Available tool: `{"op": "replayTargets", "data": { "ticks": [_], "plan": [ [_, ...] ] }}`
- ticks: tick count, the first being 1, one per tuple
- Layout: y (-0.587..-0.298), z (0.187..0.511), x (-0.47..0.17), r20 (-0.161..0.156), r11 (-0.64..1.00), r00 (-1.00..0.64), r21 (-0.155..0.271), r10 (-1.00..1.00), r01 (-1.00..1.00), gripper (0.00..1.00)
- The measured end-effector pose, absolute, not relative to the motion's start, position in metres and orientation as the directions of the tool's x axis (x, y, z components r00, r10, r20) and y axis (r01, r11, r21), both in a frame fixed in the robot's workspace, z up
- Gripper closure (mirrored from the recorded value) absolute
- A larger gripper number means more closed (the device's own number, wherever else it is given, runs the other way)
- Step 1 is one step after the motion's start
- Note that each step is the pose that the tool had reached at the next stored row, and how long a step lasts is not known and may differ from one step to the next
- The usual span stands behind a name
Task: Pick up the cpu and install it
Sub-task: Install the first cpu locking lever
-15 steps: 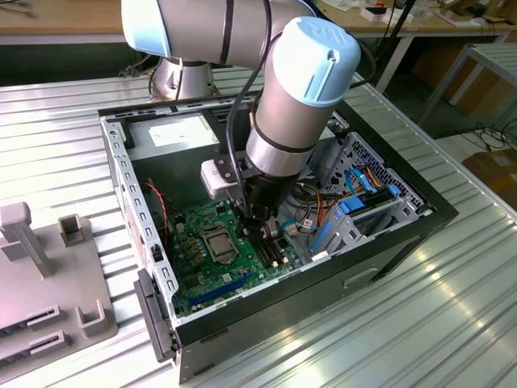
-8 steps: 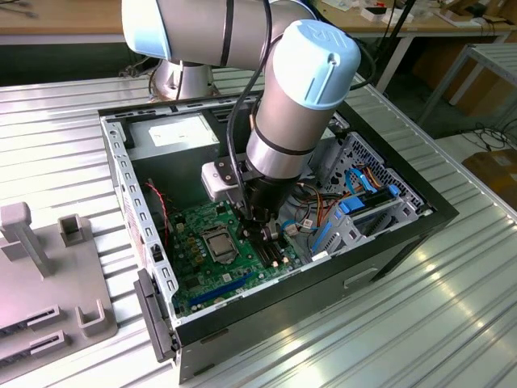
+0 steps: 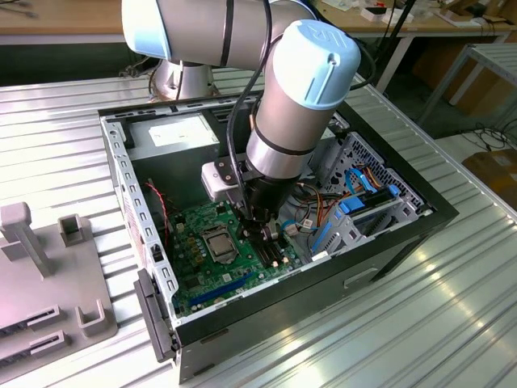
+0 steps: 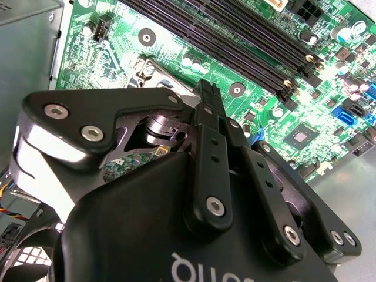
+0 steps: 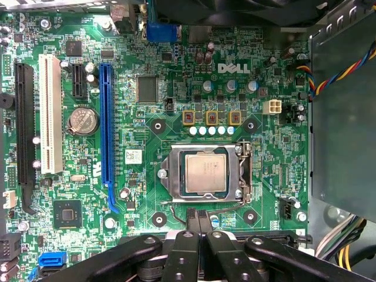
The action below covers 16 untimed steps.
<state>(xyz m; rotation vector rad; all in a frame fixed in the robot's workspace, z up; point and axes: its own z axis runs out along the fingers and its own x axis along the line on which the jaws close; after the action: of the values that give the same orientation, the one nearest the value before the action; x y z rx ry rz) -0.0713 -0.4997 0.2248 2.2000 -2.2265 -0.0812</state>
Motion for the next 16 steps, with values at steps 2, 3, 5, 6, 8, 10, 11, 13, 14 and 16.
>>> {"op": "replayTargets", "data": {
  "ticks": [2, 3, 5, 6, 8, 10, 11, 13, 14, 16],
  "plan": [
    [-0.4997, 0.2248, -0.0713, -0.029, 0.011, -0.013, 0.044, -1.0, -0.999, 0.89],
    [-0.4997, 0.2248, -0.0713, -0.029, 0.011, -0.013, 0.044, -1.0, -0.999, 0.89],
    [-0.4997, 0.2248, -0.0713, -0.029, 0.011, -0.013, 0.044, -1.0, -0.999, 0.89],
    [-0.4997, 0.2248, -0.0713, -0.029, 0.011, -0.013, 0.044, -1.0, -0.999, 0.89],
    [-0.4997, 0.2246, -0.0713, -0.029, 0.011, -0.012, 0.044, -1.0, -0.999, 0.89],
    [-0.4997, 0.2236, -0.0712, -0.029, 0.011, -0.012, 0.044, -1.0, -0.999, 0.89],
    [-0.4997, 0.2227, -0.0712, -0.029, 0.011, -0.012, 0.044, -1.0, -0.999, 0.89],
    [-0.4997, 0.2196, -0.0713, -0.029, 0.01, -0.012, 0.043, -1.0, -0.999, 0.89],
    [-0.4997, 0.2184, -0.0713, -0.029, 0.01, -0.012, 0.043, -1.0, -0.999, 0.89],
    [-0.4998, 0.216, -0.0713, -0.029, 0.01, -0.011, 0.042, -1.0, -0.999, 0.89]
  ]
}}
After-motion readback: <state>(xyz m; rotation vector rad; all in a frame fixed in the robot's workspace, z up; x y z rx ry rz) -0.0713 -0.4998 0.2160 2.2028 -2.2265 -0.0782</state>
